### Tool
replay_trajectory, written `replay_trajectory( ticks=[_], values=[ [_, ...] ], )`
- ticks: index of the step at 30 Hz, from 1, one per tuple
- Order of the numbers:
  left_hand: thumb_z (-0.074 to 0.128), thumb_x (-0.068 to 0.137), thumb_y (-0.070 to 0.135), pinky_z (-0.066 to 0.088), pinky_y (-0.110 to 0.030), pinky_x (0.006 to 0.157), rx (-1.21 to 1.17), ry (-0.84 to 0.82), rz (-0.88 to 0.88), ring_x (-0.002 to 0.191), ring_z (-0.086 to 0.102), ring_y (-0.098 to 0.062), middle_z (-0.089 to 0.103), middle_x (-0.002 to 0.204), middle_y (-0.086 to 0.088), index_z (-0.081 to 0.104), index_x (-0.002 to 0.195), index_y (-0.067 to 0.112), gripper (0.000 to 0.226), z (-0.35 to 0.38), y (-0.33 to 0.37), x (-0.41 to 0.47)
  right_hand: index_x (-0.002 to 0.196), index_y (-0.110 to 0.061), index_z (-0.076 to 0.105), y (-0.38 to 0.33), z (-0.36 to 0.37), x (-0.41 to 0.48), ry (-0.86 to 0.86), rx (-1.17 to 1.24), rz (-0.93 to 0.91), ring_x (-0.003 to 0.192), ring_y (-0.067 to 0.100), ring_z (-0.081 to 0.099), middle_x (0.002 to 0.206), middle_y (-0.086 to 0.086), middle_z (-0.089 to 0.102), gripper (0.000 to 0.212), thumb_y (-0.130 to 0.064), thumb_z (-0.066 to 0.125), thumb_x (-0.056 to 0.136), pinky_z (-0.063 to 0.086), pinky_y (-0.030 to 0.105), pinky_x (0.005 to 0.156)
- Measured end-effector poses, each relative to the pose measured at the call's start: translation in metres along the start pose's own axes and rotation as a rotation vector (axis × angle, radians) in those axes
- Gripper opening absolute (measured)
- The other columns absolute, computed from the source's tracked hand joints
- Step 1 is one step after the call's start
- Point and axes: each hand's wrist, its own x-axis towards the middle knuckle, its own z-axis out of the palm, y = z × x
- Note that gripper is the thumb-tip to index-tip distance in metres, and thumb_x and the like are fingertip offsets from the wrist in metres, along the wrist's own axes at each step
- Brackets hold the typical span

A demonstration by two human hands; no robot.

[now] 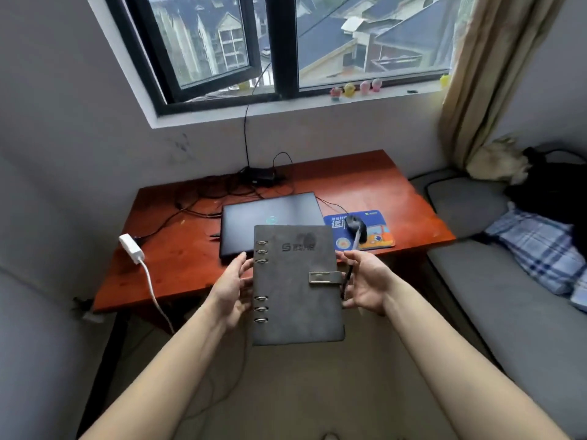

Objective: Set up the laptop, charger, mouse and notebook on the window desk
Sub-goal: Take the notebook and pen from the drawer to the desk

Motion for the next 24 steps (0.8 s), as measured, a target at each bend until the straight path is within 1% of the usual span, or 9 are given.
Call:
replay_trajectory(
  ticks=[2,6,10,12,14,16,19,21,24],
  values=[
    [0.038,0.097,0.057,0.041,-0.033,0.065,-0.015,0.000,0.004,0.071,0.052,-0.018,0.066,0.082,-0.003,0.068,0.110,0.025,0.046,0.013,0.023,0.026,0.085,-0.030,0.075,-0.035,-0.005,0.018,-0.010,-0.028,0.004,0.077,0.026,0.058,0.088,0.005,0.065,0.032,-0.037,0.045,0.096,0.044,0.046,0.092],
    [0.037,0.098,0.057,0.047,-0.033,0.068,-0.011,-0.004,0.004,0.073,0.060,-0.019,0.069,0.084,-0.004,0.068,0.110,0.027,0.045,0.037,0.058,0.085,0.118,-0.035,0.064,-0.092,-0.024,0.064,-0.055,0.000,0.004,0.092,0.030,0.067,0.106,0.009,0.070,0.030,-0.038,0.041,0.099,0.051,0.047,0.087],
    [0.036,0.098,0.058,0.049,-0.033,0.071,0.016,-0.023,-0.010,0.074,0.062,-0.019,0.071,0.080,-0.002,0.065,0.113,0.030,0.043,0.060,0.085,0.148,0.112,-0.031,0.068,-0.136,-0.039,0.112,-0.008,-0.038,-0.010,0.099,0.029,0.063,0.115,0.006,0.066,0.028,-0.040,0.046,0.098,0.049,0.048,0.091],
    [0.035,0.098,0.058,0.047,-0.032,0.069,0.041,-0.047,-0.021,0.073,0.058,-0.018,0.071,0.076,-0.001,0.066,0.113,0.029,0.046,0.072,0.102,0.185,0.105,-0.027,0.073,-0.159,-0.047,0.139,-0.002,-0.050,0.002,0.091,0.026,0.067,0.100,0.003,0.071,0.031,-0.041,0.047,0.097,0.049,0.046,0.094],
    [0.032,0.099,0.058,0.046,-0.032,0.070,0.066,-0.082,-0.024,0.074,0.055,-0.018,0.071,0.072,0.000,0.067,0.112,0.027,0.048,0.084,0.121,0.225,0.094,-0.024,0.078,-0.186,-0.055,0.165,0.007,-0.054,0.008,0.066,0.021,0.069,0.080,0.002,0.074,0.038,-0.042,0.045,0.098,0.051,0.036,0.077],
    [0.030,0.099,0.059,0.047,-0.032,0.070,0.082,-0.103,-0.046,0.074,0.055,-0.018,0.071,0.076,-0.001,0.066,0.109,0.029,0.048,0.098,0.143,0.262,0.091,-0.025,0.076,-0.213,-0.061,0.185,0.052,-0.016,0.013,0.055,0.019,0.064,0.074,0.002,0.070,0.036,-0.042,0.046,0.098,0.046,0.032,0.068],
    [0.030,0.099,0.059,0.047,-0.032,0.073,0.112,-0.132,-0.095,0.077,0.055,-0.018,0.067,0.087,-0.004,0.066,0.112,0.029,0.049,0.128,0.173,0.313,0.102,-0.028,0.073,-0.255,-0.078,0.215,0.130,0.020,-0.004,0.069,0.022,0.053,0.086,0.005,0.063,0.031,-0.043,0.045,0.099,0.043,0.035,0.075],
    [0.031,0.099,0.059,0.048,-0.032,0.072,0.135,-0.180,-0.104,0.074,0.054,-0.016,0.065,0.089,-0.004,0.066,0.116,0.028,0.050,0.151,0.191,0.351,0.105,-0.028,0.072,-0.286,-0.097,0.237,0.145,0.034,-0.011,0.075,0.025,0.054,0.091,0.006,0.063,0.030,-0.042,0.046,0.099,0.045,0.039,0.078],
    [0.031,0.100,0.058,0.049,-0.032,0.072,0.150,-0.206,-0.132,0.074,0.055,-0.015,0.064,0.091,-0.004,0.065,0.115,0.029,0.047,0.182,0.205,0.387,0.105,-0.025,0.069,-0.315,-0.118,0.254,0.226,0.027,-0.013,0.065,0.023,0.040,0.089,0.010,0.049,0.029,-0.042,0.046,0.099,0.043,0.039,0.079]
  ],
)
